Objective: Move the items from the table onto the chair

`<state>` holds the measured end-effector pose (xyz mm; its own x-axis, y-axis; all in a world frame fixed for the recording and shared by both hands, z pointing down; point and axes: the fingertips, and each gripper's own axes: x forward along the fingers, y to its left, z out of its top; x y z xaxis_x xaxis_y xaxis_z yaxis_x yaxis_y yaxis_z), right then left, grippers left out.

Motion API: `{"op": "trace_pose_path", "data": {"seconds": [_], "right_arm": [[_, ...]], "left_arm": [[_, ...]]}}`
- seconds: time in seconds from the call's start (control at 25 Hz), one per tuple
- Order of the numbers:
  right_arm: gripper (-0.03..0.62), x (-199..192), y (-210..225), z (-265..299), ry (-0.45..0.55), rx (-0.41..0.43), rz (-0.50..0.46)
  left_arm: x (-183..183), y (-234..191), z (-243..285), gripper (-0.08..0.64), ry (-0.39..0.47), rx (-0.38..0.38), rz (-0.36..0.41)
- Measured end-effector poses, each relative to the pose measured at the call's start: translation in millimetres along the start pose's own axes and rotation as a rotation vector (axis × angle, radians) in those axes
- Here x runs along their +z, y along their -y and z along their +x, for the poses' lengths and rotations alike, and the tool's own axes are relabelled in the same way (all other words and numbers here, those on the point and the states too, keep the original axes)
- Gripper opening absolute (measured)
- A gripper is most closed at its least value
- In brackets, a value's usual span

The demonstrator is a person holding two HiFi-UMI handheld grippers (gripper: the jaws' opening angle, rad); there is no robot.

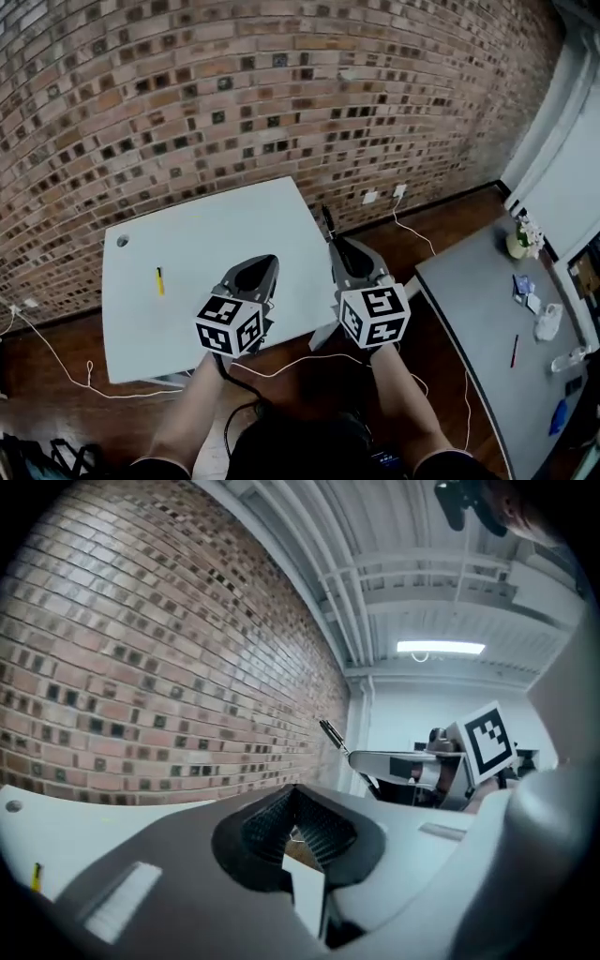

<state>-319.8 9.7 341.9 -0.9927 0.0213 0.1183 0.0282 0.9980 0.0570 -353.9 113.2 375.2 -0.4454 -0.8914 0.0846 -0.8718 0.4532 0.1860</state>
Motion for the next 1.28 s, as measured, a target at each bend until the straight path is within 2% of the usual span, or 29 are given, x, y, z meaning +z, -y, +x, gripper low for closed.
{"op": "trace_pose_path", "data": {"seconds": [0.32,0.56,0.8,1.08,1.28], "right_arm": [[0.041,-20,153,-127,-0.005,-0.198,0.03],[0.041,-40,252,-222,-0.018,-0.347,0.053],[0.041,-80,339,-334,-0.048,-0.533,0.107],[0.041,-125,404,-473,-0.092,-0.781,0.185],[0.041,-155,429,-547,-0.134,-0.92,0.245]], "left_arm": [[-13,165,106,0.012,-0.025,-0.199,0.016],[-40,295,168,0.012,-0.067,-0.363,0.022],[-75,424,221,0.012,-0.126,-0.537,0.044],[-113,569,254,0.012,-0.195,-0.746,0.065],[-136,644,259,0.012,-0.249,-0.867,0.093]]}}
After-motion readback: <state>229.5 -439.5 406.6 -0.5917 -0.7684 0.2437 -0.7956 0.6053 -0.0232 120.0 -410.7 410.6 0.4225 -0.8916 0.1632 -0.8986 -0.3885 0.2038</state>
